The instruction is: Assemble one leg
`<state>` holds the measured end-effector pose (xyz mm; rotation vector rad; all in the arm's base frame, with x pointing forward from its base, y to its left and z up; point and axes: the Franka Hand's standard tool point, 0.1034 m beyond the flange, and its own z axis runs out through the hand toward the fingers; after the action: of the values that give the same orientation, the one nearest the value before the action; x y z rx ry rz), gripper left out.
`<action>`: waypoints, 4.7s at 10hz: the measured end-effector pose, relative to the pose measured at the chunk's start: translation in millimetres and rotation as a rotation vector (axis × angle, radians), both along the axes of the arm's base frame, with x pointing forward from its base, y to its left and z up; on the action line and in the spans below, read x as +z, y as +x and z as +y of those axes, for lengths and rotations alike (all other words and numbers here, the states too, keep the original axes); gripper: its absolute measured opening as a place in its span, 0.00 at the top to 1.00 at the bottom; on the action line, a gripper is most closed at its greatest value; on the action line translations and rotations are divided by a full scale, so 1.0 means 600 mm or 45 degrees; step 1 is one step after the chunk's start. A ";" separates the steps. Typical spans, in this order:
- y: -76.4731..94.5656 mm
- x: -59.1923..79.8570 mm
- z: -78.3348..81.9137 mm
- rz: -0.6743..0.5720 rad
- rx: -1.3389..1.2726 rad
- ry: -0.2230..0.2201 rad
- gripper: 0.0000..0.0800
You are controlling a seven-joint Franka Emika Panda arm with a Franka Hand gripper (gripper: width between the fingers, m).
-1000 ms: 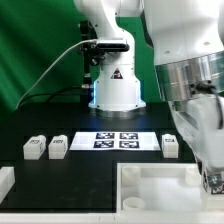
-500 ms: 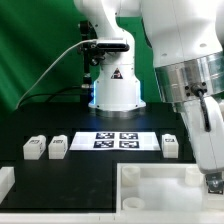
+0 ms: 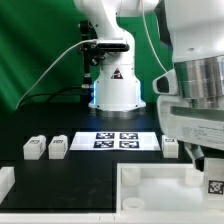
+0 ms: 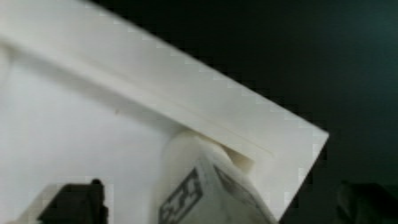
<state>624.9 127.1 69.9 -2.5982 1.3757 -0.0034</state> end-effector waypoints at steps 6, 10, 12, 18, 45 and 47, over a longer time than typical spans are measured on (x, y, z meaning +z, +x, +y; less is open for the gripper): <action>0.006 0.008 0.006 -0.071 0.767 -0.139 0.37; 0.006 0.007 0.000 -0.009 0.328 -0.085 0.61; 0.007 0.007 -0.001 0.038 0.014 -0.034 0.61; 0.009 0.003 0.001 0.170 -0.837 0.157 0.63; 0.009 0.001 -0.006 0.155 -0.483 0.046 0.63; 0.013 0.003 -0.010 0.215 -0.764 0.095 0.63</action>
Offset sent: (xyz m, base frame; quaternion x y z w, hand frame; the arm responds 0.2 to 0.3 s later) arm 0.0066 0.0100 0.0108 -0.0871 0.0057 -0.4791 0.8734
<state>632.7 120.9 71.8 -2.0683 2.1145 0.1761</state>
